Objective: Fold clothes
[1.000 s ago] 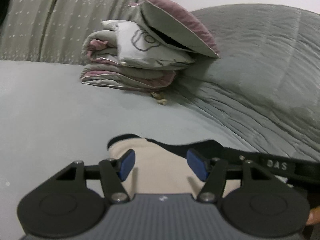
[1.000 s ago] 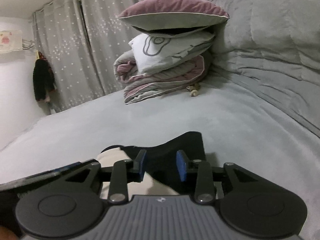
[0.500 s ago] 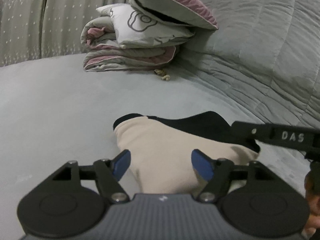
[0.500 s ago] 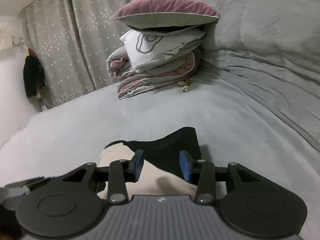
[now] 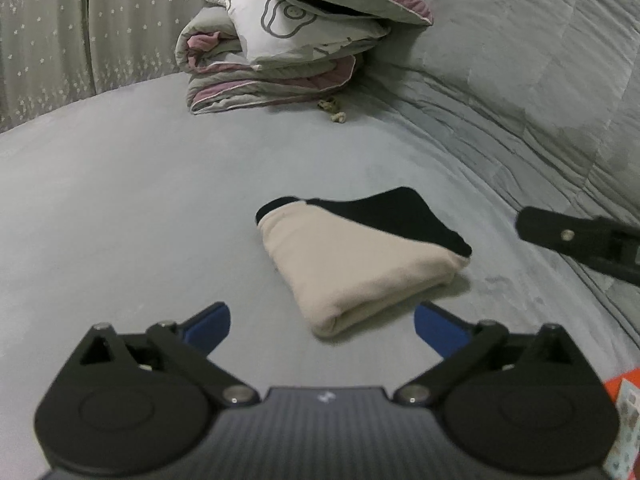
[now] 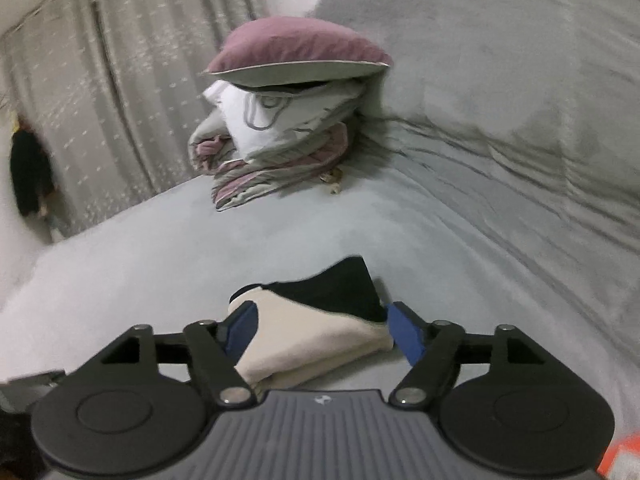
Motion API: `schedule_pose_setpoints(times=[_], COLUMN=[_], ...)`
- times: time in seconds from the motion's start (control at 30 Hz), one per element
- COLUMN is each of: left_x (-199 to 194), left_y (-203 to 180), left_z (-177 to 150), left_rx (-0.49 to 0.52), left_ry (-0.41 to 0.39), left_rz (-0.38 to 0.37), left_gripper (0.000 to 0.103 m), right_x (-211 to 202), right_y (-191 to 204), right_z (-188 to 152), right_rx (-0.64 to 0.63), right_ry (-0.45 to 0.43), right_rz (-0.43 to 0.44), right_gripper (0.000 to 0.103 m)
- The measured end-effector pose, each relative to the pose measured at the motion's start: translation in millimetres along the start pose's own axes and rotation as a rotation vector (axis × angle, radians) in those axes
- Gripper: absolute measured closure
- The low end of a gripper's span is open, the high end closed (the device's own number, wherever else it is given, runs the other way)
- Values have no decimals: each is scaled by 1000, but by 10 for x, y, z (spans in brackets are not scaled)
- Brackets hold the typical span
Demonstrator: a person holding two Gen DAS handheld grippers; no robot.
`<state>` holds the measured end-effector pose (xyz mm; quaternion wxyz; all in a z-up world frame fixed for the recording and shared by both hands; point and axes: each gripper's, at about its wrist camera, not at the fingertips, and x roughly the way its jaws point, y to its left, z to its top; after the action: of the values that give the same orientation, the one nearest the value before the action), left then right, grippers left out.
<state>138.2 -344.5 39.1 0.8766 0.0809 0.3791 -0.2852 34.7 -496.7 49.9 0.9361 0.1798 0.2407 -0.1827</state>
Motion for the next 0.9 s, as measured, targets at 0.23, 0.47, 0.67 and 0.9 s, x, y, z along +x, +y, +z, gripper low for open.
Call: schedule_pose_setpoints(times=[0.23, 0.47, 0.67, 0.9], left_x=[-224, -274, -180, -184], left_y=[40, 22, -18, -139], left_z=[-142, -366, -362, -358], left_rx=[39, 105, 104, 104], left_ry=[44, 6, 30, 7], left_rz=[51, 140, 165, 167], left_gripper=[0, 0, 0, 0], right_x=[-302, -268, -211, -193], right_y=[166, 181, 149, 133], right_z=[-246, -348, -396, -431], right_rx=[2, -63, -86, -110], right_ry=[24, 51, 84, 95], right_rz=[-90, -145, -155, -161], right_gripper=[20, 19, 18, 18])
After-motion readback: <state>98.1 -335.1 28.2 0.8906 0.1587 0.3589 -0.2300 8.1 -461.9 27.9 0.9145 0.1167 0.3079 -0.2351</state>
